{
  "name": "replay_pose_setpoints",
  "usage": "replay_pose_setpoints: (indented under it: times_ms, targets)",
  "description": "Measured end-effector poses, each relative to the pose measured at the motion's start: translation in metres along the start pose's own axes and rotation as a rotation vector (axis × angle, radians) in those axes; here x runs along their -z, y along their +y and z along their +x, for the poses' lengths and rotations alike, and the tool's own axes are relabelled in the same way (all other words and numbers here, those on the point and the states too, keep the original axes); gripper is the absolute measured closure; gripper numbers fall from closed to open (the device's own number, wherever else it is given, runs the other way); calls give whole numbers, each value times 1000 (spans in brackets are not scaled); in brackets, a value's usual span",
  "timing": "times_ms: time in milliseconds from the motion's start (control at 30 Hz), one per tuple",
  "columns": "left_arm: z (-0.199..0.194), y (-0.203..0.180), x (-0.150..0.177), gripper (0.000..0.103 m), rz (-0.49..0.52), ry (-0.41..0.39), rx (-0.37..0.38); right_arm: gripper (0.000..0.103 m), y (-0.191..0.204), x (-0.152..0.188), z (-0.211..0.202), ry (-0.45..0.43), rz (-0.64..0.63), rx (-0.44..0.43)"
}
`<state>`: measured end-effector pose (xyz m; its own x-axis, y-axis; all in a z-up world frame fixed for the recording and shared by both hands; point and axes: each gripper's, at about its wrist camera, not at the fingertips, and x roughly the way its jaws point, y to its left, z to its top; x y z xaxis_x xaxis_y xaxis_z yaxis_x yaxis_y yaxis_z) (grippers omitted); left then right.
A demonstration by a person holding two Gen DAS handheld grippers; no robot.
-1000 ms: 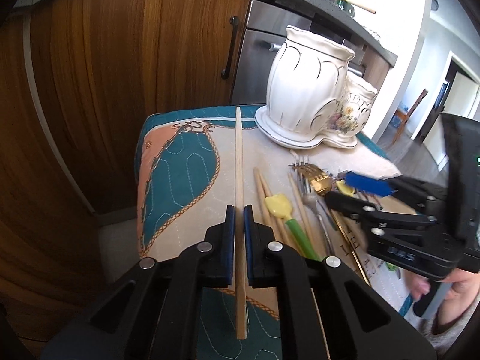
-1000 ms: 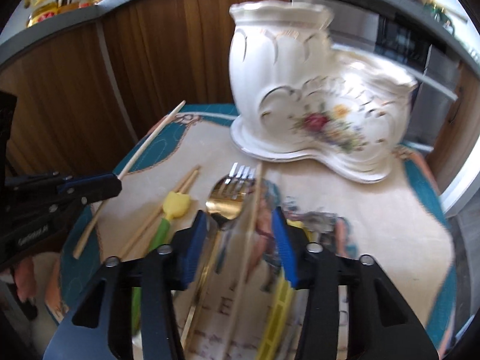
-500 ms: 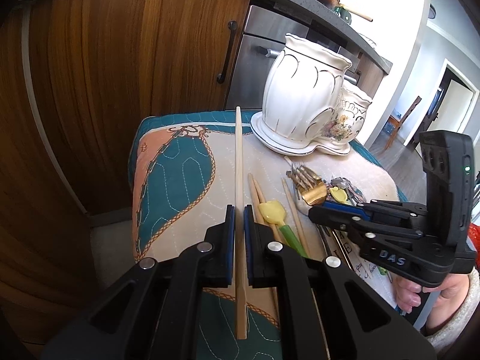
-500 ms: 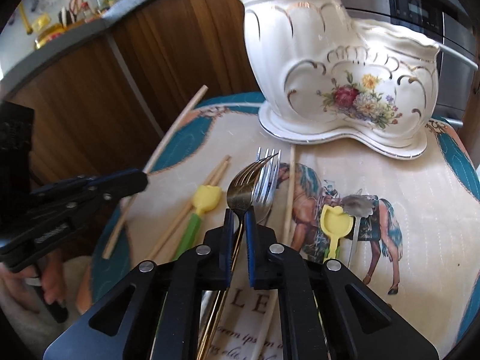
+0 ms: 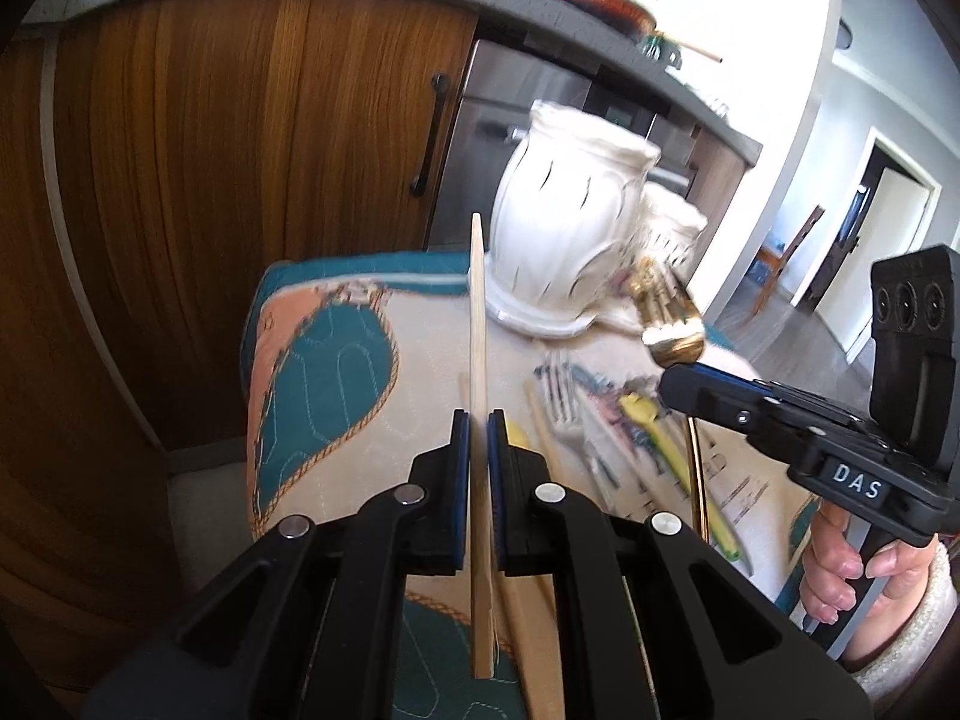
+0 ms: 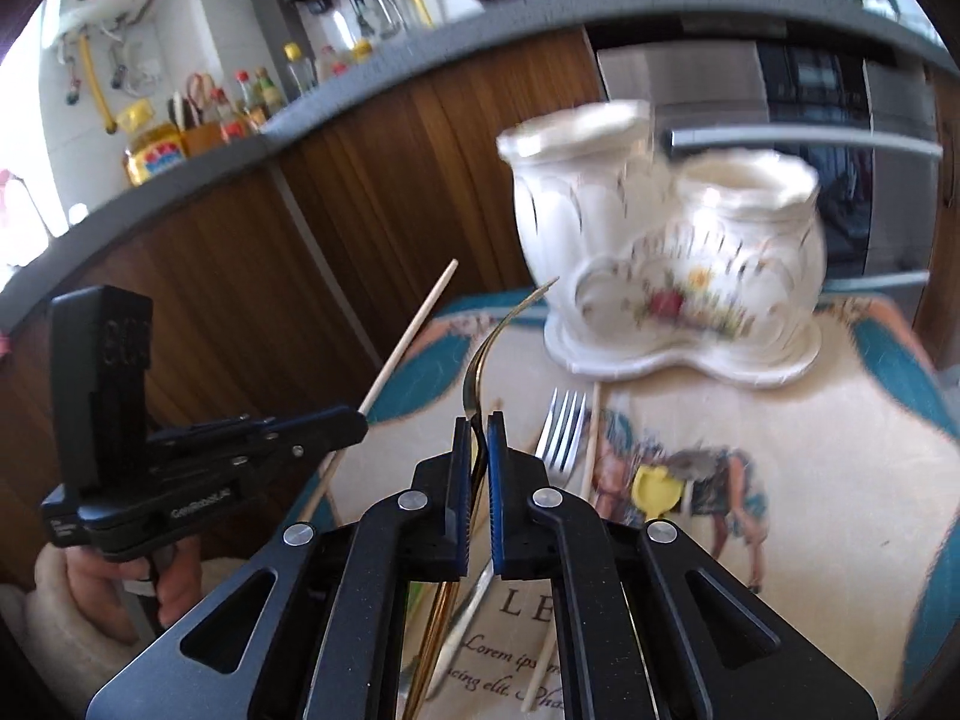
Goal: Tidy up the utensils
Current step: 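Lift the chopstick with the left tool while the right tool lifts the gold fork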
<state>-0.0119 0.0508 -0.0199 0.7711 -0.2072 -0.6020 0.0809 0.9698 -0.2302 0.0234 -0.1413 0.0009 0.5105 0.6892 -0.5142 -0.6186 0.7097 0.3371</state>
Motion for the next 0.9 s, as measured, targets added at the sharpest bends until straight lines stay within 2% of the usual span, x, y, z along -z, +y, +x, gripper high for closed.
replay_pose_setpoints:
  times_ms: [133,367,667,833,900]
  targets:
    - [-14,-6,-7,97,15,-63,13,97,3,-7,-24,-105,-39,11]
    - [-30,-16,-22,97,31,-156,23,97,8,-20,-54,-260,-109,83]
    - [-32,-44,-74,97,69,-290,76,97,-5,-61,-88,-412,-124,210]
    - [-23,-61,-114,97,95,-384,109,97,-14,-93,-94,-482,-144,283]
    - [-13,-67,-132,97,103,-415,93,97,-22,-107,-93,-520,-136,308]
